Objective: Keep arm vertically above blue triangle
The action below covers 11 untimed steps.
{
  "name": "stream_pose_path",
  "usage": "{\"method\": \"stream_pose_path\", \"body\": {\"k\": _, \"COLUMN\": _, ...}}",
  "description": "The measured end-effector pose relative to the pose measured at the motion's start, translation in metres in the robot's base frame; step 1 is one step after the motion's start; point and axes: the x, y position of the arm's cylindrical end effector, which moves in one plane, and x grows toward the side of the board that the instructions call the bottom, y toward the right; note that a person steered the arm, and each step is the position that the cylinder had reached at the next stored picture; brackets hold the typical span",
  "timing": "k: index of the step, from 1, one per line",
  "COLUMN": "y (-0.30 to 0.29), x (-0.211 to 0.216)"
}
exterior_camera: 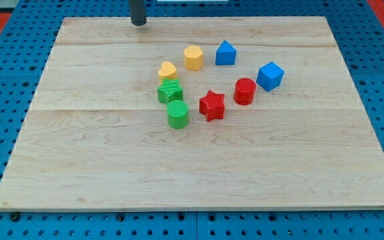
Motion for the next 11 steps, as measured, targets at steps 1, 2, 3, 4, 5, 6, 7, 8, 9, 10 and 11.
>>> {"method": "stream_pose_path", "body": {"k": 1, "y": 0.0, "x": 0.0}}
{"method": "stream_pose_path", "body": {"k": 2, "y": 0.001, "x": 0.0}}
{"method": "stream_pose_path", "body": {"k": 3, "y": 0.014, "x": -0.002}}
{"method": "stream_pose_path", "body": {"k": 4, "y": 0.03, "x": 0.001}}
{"method": "stream_pose_path", "body": {"k": 5, "y": 0.044, "x": 0.006}}
{"method": "stream_pose_path", "body": {"k": 6, "y": 0.101, "x": 0.005}}
{"method": "stream_pose_path", "body": {"k": 7, "y": 0.137, "x": 0.003}}
{"method": "stream_pose_path", "body": {"k": 8, "y": 0.154, "x": -0.007}}
{"method": "stream_pose_path", "body": {"k": 9, "y": 0.161, "x": -0.011}}
{"method": "stream_pose_path", "body": {"k": 10, "y": 0.166, "x": -0.01}}
{"method": "stream_pose_path", "body": {"k": 11, "y": 0.188, "x": 0.011}}
